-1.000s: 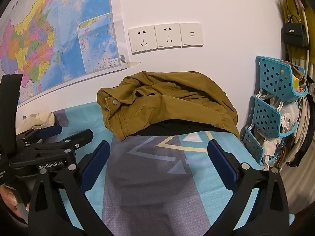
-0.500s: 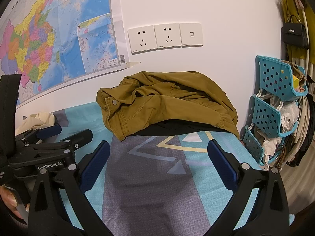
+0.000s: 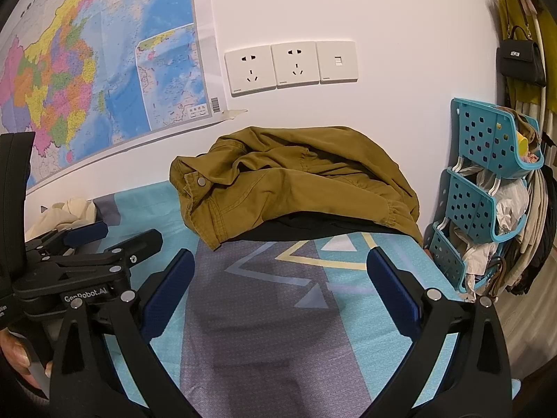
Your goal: Fold large clothes
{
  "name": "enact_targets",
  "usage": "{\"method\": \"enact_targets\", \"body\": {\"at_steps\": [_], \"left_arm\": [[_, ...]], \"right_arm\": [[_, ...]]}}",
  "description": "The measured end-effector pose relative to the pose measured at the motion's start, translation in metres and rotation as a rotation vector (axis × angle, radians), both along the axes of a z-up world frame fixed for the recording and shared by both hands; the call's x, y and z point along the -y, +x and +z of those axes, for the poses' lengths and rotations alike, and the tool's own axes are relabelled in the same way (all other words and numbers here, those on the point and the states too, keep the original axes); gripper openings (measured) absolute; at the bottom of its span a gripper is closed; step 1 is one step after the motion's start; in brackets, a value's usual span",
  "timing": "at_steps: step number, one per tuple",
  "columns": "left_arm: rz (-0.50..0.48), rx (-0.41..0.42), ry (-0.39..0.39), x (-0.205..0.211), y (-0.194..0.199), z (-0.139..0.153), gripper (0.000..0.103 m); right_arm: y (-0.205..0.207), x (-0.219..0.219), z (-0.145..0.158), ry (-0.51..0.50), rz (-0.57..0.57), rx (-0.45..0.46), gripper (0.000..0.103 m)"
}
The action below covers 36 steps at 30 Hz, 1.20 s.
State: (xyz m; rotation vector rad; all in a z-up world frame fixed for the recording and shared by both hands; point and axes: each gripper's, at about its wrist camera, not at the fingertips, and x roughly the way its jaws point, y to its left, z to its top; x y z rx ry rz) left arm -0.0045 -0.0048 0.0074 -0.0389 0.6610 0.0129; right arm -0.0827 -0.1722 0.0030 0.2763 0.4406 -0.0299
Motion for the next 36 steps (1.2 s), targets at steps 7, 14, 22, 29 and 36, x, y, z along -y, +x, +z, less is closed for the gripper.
{"method": "enact_targets", "body": {"at_steps": [7,14,22,29,36], "left_arm": [[-0.004,0.002,-0.004,0.0003,-0.0007,0.0009,0.096],[-0.004,0.002,-0.005,0.0006,-0.0013,0.0005,0.096],[-0.006,0.002,-0.005,0.0003,-0.0011,0.0005,0.096],[-0.006,0.003,-0.004,0.0006,-0.0021,-0.0004,0.096],[-0.006,0.003,-0.005,0.0016,-0.0032,-0.001,0.096]], "right_arm": [[-0.0002,0.0006,0.0001,0.003,-0.002,-0.001,0.098],[-0.001,0.0018,-0.0012,0.001,-0.002,-0.002,0.098],[-0.0006,0.0004,-0.0006,0.002,-0.001,0.0,0.098],[-0.0006,0.0008,-0.0009,0.001,0.0,0.001,0.098],[-0.0002,-0.0007,-0.0006,0.001,0.0,0.002,0.098]]}}
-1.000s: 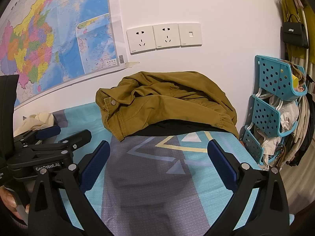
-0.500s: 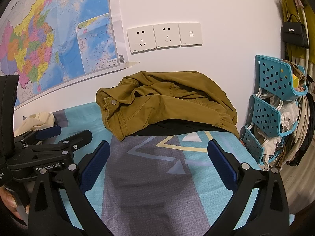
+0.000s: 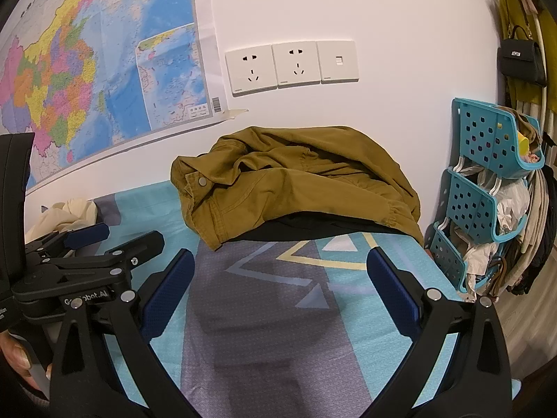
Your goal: Fold large clothes
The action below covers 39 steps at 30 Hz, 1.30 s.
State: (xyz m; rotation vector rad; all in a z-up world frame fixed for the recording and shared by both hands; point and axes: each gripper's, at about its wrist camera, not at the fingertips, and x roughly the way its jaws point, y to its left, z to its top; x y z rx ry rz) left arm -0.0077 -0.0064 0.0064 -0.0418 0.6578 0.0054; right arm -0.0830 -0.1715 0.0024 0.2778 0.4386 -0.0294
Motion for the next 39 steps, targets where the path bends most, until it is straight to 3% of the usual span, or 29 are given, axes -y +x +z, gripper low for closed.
{"method": "enact_targets", "body": {"at_steps": [39], "left_arm": [[0.002,-0.001,-0.012,-0.0023,0.0006,0.0027,0.096]], "right_arm": [[0.0017,-0.0014,0.0055,-0.007,0.004,0.001,0.098]]}}
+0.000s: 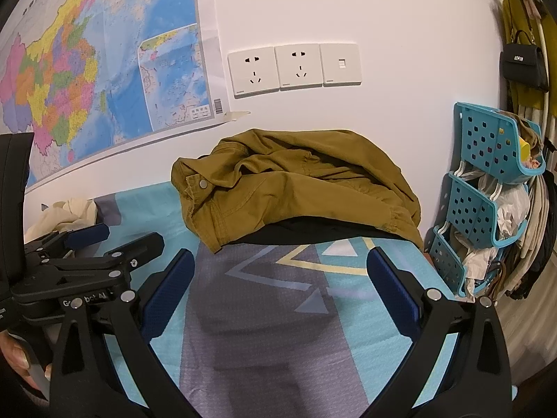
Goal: Fold large clothes
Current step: 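Grasp the mustard jacket with the right gripper and lift it off the bed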
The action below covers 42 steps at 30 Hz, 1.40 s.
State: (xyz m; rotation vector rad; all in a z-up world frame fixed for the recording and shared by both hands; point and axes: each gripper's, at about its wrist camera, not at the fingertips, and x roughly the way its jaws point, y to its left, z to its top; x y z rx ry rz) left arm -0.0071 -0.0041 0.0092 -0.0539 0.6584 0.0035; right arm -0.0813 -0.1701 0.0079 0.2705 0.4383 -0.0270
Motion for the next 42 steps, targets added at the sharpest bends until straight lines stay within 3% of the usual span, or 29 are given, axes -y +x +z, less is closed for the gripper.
{"method": "enact_targets", "body": {"at_steps": [8,13,21,31,33,34,35,37,40,42], "left_arm": [[0.005,-0.027,-0.012,-0.004,0.01,-0.005,0.096],[0.035,-0.064,-0.028,-0.015,0.024,-0.013,0.096],[0.076,-0.141,-0.037,-0.03,0.053,-0.035,0.096],[0.096,-0.181,-0.02,-0.04,0.081,-0.054,0.096],[0.098,-0.188,-0.02,-0.043,0.085,-0.057,0.096],[0.101,-0.191,-0.019,-0.044,0.086,-0.058,0.096],[0.103,-0.193,-0.018,-0.044,0.087,-0.06,0.096],[0.107,-0.2,-0.016,-0.048,0.091,-0.063,0.096],[0.113,-0.198,-0.013,-0.053,0.097,-0.065,0.096],[0.122,-0.199,-0.014,-0.058,0.102,-0.068,0.096]], "right_arm": [[0.008,0.004,0.002,-0.022,0.019,-0.005,0.098],[0.033,0.011,0.012,-0.097,0.041,-0.005,0.098],[0.143,0.024,0.032,-0.297,0.124,-0.049,0.097],[0.253,0.004,0.013,-0.512,0.265,-0.147,0.091],[0.262,-0.003,0.009,-0.579,0.289,-0.144,0.086],[0.265,-0.007,0.009,-0.602,0.324,-0.138,0.069],[0.266,-0.008,0.009,-0.614,0.335,-0.137,0.037],[0.263,-0.007,0.017,-0.635,0.377,-0.145,0.012],[0.246,0.008,0.042,-0.604,0.389,-0.104,0.012],[0.239,0.015,0.048,-0.598,0.409,-0.099,0.025]]}}
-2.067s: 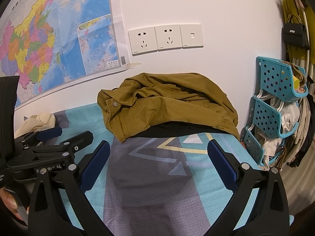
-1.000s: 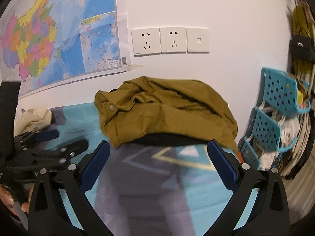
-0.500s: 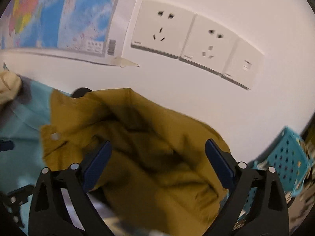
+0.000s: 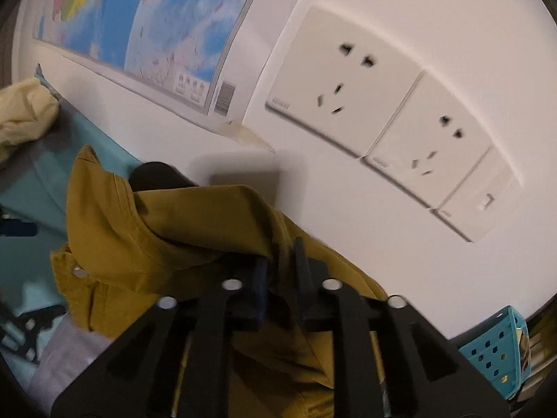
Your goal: Fold large clothes
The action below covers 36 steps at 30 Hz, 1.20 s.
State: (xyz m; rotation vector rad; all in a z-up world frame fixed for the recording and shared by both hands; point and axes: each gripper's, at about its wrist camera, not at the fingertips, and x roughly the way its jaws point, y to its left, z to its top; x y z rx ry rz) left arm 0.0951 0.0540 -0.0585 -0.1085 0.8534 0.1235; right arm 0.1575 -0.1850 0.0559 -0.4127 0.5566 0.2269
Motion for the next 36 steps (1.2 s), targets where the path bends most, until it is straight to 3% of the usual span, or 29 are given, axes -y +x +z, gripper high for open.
{"method": "enact_targets", "body": {"at_steps": [2,3,6,7,8,9,10,12,17,22,25,30,32,33,35,36], "left_arm": [[0.005,-0.004,-0.002,-0.004,0.005,-0.002,0.096],[0.008,-0.004,-0.003,-0.006,0.006,-0.002,0.096],[0.005,0.001,-0.006,-0.011,0.008,-0.004,0.096],[0.003,0.004,-0.004,-0.012,0.007,-0.004,0.096],[0.0,0.007,-0.001,-0.013,0.005,-0.003,0.096],[0.001,0.009,0.003,-0.015,0.005,-0.003,0.096],[0.0,0.012,0.0,-0.019,0.002,-0.003,0.096],[-0.005,0.019,-0.004,-0.019,-0.001,0.0,0.096],[-0.056,0.091,-0.041,-0.024,-0.016,0.009,0.096],[-0.228,0.169,-0.103,-0.002,-0.03,0.02,0.096],[-0.388,0.201,-0.141,0.028,-0.032,0.024,0.096],[-0.497,0.316,-0.159,0.07,-0.012,0.046,0.096],[-0.516,0.332,-0.25,0.074,0.006,0.052,0.096],[-0.51,0.311,-0.341,0.074,0.02,0.052,0.096],[-0.495,0.295,-0.406,0.073,0.032,0.049,0.096],[-0.544,0.252,-0.476,0.077,0.043,0.043,0.096]], "right_arm": [[-0.001,-0.001,-0.001,-0.029,0.009,0.013,0.074],[0.005,-0.007,0.001,-0.059,0.014,0.021,0.079],[0.018,-0.024,-0.013,-0.133,0.062,0.002,0.078],[0.023,-0.019,-0.02,-0.136,0.071,-0.009,0.077],[0.03,-0.023,-0.026,-0.141,0.097,-0.04,0.06],[0.036,-0.025,-0.031,-0.143,0.106,-0.073,0.043],[0.043,-0.025,-0.034,-0.132,0.108,-0.103,0.012],[0.041,-0.015,-0.025,-0.089,0.09,-0.098,0.011],[-0.008,0.062,0.045,0.195,-0.048,0.015,0.008],[-0.06,0.134,0.083,0.416,-0.165,0.107,0.008],[-0.076,0.155,0.099,0.469,-0.187,0.149,0.007],[-0.106,0.152,0.122,0.513,-0.174,0.211,0.007],[-0.119,0.158,0.131,0.531,-0.174,0.231,0.007],[-0.125,0.161,0.134,0.533,-0.174,0.238,0.006],[-0.13,0.165,0.136,0.544,-0.183,0.248,0.006],[-0.133,0.17,0.137,0.551,-0.177,0.247,0.006]]}}
